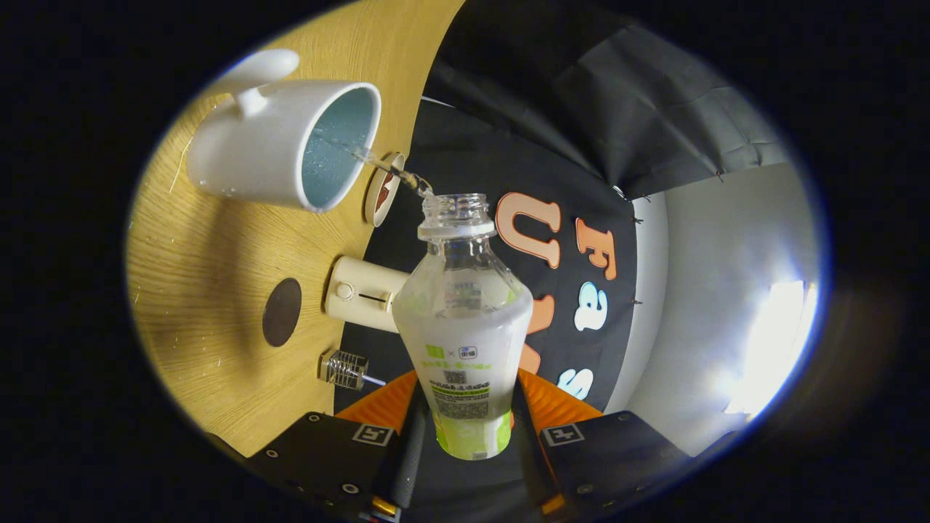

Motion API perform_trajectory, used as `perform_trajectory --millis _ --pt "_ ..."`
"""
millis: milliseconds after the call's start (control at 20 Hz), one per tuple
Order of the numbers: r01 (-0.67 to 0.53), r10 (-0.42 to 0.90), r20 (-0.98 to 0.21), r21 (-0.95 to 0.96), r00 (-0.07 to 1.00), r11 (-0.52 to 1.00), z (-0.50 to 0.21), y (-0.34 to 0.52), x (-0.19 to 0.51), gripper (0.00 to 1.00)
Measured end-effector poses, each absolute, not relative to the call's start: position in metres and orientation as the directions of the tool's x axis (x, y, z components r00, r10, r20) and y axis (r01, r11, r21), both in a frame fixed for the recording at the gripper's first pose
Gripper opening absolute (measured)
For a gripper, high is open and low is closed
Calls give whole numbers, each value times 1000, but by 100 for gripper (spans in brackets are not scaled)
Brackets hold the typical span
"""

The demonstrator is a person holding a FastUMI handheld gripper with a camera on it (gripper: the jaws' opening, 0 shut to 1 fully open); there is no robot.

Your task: Take the bottle from table, then pour the juice into the cup, finally place the bottle on the coaster

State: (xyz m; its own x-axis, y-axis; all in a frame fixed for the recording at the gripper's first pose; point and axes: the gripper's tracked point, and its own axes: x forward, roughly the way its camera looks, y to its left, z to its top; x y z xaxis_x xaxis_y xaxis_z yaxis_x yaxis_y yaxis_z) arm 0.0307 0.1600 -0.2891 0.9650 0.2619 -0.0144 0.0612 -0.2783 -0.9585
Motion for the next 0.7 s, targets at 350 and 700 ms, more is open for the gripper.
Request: perform_trajectory --millis 350,700 --pt "91 301 -11 -942 953 -324 -283 165 33 59" --pt "120 319 -2 -925 948 -361 -276 169 37 60"
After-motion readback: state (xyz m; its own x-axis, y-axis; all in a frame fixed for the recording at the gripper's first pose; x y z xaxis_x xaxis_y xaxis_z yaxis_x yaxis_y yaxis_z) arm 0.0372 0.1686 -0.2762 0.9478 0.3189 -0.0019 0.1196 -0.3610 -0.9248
